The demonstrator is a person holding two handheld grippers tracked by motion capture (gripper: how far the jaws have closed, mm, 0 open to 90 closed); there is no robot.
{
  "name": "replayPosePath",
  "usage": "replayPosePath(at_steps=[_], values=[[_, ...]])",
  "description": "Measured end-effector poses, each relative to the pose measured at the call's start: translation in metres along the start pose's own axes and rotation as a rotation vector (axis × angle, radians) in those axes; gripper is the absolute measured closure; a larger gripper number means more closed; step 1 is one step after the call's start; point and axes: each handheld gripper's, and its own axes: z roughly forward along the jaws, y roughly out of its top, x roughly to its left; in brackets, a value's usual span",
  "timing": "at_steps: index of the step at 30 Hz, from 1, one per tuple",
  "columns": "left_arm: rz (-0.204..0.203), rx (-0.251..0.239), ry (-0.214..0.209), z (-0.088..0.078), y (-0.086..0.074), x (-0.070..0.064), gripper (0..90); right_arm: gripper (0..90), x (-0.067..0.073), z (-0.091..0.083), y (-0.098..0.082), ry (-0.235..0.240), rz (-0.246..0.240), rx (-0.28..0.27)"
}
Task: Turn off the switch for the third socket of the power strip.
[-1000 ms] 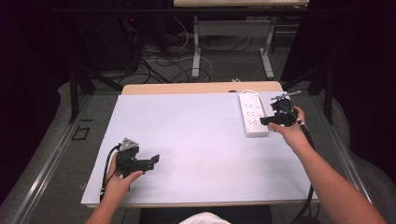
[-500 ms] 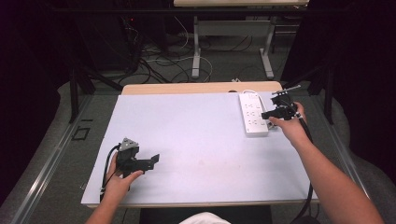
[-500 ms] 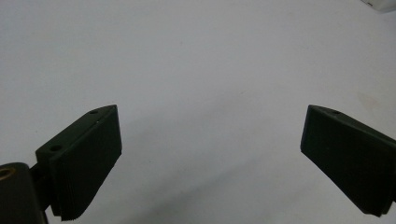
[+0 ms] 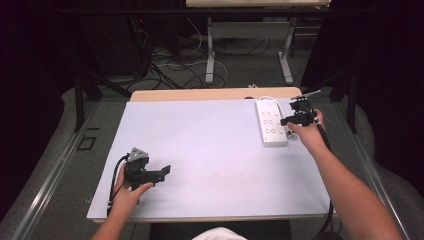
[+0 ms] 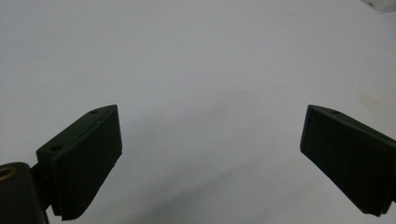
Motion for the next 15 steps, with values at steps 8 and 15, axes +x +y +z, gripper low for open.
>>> replayPosePath(at_steps=[8,15], values=[[0.001,0.000,0.000,0.000,0.000,0.000,5.5,63.3,-0.002,0.008,0.002,0.004,0.018,0.019],[0.000,0.000,0.000,0.000,0.000,0.000,5.5,69.4,-0.002,0.018,0.003,0.004,0.027,0.035]])
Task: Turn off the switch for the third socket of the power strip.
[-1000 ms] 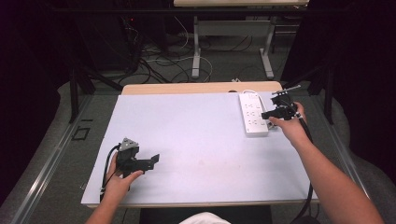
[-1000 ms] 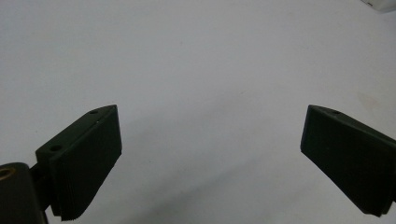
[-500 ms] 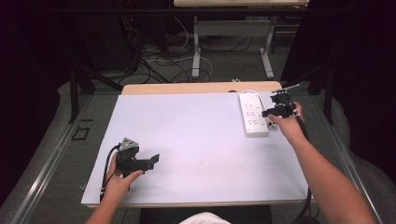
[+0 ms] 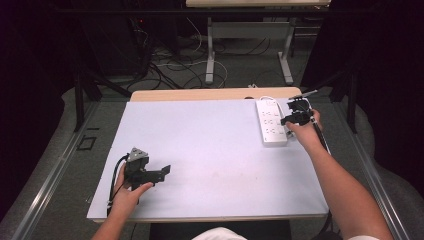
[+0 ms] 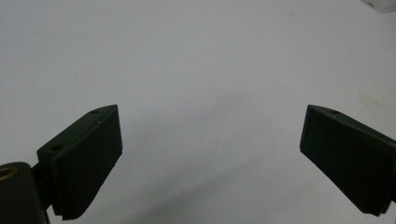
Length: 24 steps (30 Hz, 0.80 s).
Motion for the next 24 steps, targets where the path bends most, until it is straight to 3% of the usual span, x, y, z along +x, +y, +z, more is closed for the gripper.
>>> replayPosePath(at_steps=[24], values=[[-0.011,-0.007,0.002,0.001,0.000,0.000,5.7,84.7,-0.006,0.021,0.000,0.007,0.100,0.080]])
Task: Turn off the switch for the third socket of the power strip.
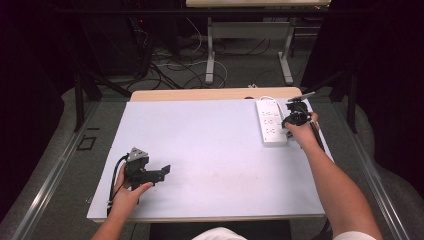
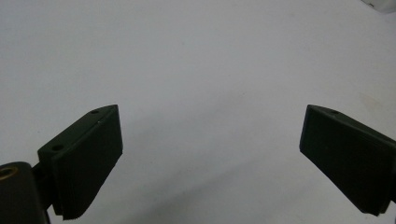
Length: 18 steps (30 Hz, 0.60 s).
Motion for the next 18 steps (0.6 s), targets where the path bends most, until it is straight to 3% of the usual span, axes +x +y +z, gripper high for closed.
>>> replayPosePath(at_steps=[6,18], values=[[0.006,0.004,0.000,-0.0005,0.0000,0.0003,5.9,86.7,0.0004,0.0012,-0.0017,0.006,0.031,0.037],[0.009,0.007,0.001,0.0003,0.0001,0.0002,6.2,87.9,0.0009,0.0055,-0.0037,-0.002,0.029,0.073]])
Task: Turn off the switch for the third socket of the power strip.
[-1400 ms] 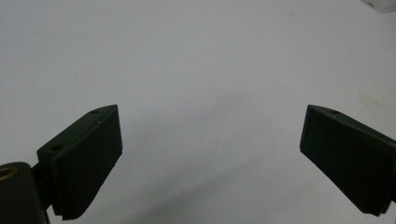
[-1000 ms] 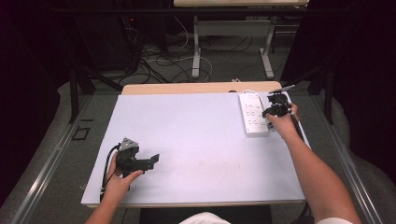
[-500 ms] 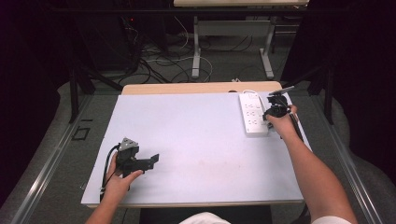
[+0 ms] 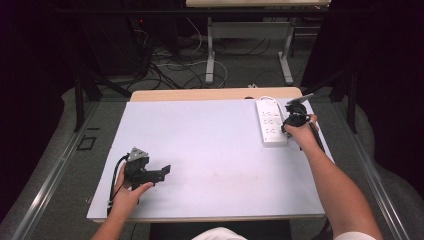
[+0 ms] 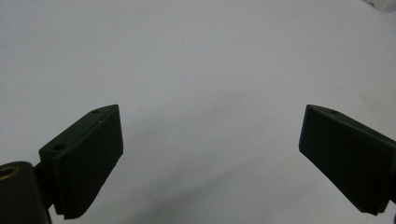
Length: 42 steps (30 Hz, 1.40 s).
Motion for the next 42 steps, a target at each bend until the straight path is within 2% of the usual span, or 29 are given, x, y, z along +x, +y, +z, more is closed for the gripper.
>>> replayPosePath(at_steps=[6,11,24,26,28,31,42], values=[[-0.010,-0.006,-0.001,0.0002,-0.0003,-0.0001,6.4,88.3,0.0003,0.0000,-0.0004,-0.003,-0.007,0.001],[0.000,-0.004,0.002,-0.0002,-0.0002,0.0003,6.4,88.5,0.0008,0.0001,-0.0005,-0.004,-0.003,0.001],[-0.010,-0.005,0.002,-0.0005,-0.0003,-0.0001,6.5,89.1,0.0009,0.0009,-0.0014,0.013,0.004,-0.007],[-0.009,-0.008,0.003,-0.0006,-0.0002,0.0001,6.5,90.0,0.0009,0.0017,-0.0024,-0.010,-0.013,0.017],[-0.009,-0.007,0.004,-0.0008,-0.0002,0.0001,6.5,90.0,0.0025,0.0016,-0.0027,-0.007,0.004,0.008],[-0.011,-0.008,0.004,-0.0009,-0.0002,0.0001,6.5,89.9,0.0031,0.0020,-0.0029,-0.016,-0.001,0.008],[-0.011,-0.009,0.005,-0.0007,0.0000,0.0004,6.5,88.4,0.0020,0.0011,-0.0030,-0.001,0.000,0.006]])
